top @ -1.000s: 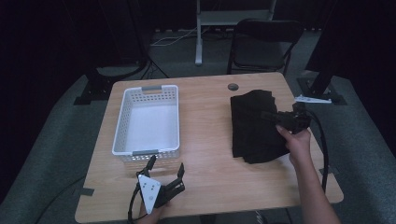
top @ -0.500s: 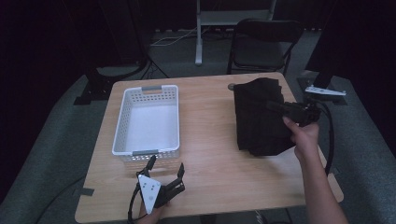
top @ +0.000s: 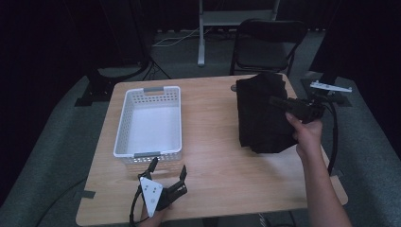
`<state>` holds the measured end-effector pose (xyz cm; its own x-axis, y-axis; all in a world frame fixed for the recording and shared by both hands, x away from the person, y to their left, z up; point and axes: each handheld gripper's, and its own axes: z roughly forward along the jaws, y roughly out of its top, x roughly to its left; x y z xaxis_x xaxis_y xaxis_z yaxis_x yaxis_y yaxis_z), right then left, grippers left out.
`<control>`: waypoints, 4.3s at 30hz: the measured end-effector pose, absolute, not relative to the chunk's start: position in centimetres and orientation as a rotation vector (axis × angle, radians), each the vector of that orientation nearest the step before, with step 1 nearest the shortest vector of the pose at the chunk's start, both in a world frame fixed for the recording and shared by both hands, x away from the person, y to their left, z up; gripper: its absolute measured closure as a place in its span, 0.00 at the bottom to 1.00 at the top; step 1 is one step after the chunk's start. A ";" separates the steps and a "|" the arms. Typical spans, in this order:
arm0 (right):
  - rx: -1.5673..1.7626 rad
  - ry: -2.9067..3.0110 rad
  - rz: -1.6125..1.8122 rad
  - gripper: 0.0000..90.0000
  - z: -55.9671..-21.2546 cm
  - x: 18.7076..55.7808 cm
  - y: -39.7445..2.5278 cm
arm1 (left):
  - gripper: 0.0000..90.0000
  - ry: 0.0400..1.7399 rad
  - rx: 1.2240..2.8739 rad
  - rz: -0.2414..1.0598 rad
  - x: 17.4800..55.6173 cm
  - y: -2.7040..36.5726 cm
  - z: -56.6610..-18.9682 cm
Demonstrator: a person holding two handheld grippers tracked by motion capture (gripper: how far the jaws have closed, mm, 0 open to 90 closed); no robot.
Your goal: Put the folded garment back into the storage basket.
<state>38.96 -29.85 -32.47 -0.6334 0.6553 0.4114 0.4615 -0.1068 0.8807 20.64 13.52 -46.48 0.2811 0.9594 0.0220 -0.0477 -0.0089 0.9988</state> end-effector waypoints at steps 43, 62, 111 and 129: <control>1.125 2.088 1.994 0.74 -30.5 42.6 -18.9 | 0.11 0.949 1.304 1.028 20.6 13.6 -46.5; 1.056 2.126 2.060 0.74 -29.0 43.7 -13.4 | 0.11 0.947 1.307 1.024 20.6 13.6 -46.5; 0.984 2.225 2.136 0.74 -28.3 45.0 -1.6 | 0.11 0.939 1.309 1.018 20.6 13.6 -46.5; 0.977 2.257 2.178 0.74 -28.2 45.3 2.0 | 0.11 0.935 1.312 1.014 20.6 13.6 -46.5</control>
<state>45.28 2.05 -28.15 -0.8136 0.3119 0.4907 0.5016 -0.0503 0.8636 20.58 13.64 -46.50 0.3038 0.9525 0.0226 -0.0544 -0.0063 0.9985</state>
